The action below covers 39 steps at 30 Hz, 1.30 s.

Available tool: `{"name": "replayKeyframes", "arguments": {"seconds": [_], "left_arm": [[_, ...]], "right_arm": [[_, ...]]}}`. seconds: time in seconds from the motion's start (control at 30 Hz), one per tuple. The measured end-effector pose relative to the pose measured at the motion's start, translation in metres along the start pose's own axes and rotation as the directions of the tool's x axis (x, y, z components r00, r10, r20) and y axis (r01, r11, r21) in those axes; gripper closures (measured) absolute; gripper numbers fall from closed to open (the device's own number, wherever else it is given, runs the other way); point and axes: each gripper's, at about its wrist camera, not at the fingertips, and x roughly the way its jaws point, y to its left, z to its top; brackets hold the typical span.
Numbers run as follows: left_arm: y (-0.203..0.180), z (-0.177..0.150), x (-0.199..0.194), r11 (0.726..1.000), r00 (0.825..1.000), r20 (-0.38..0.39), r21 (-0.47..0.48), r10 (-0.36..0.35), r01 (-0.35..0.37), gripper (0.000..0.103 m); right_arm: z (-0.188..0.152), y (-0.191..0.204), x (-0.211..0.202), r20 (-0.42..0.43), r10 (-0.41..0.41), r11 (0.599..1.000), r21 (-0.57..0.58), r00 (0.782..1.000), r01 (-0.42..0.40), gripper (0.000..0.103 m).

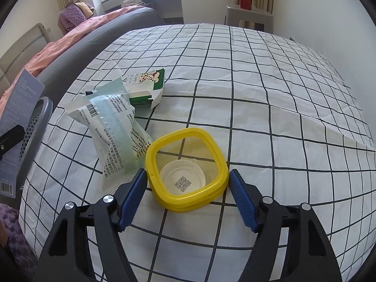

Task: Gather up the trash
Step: 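Grasp the yellow square container with the right gripper while the left holds the box, then carry the purple box and yellow container over the grey basket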

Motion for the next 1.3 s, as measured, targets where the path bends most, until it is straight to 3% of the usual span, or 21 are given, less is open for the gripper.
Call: {"name": "replayKeyframes", "arguments": {"seconds": [0.73,1.3], "left_arm": [[0.011,-0.009,-0.012,0.999,0.998,0.023,-0.005,0.05,-0.05,0.072],[0.079,-0.026,-0.047,0.984,0.988,0.033,-0.098,0.151,-0.147,0.072]], "right_arm": [[-0.004,0.0,-0.049,0.12,0.016,0.996,0.081,0.993,-0.026,0.035],[0.013,0.082,-0.077,0.193,0.166,0.986,-0.045,0.967,-0.161,0.035]]}}
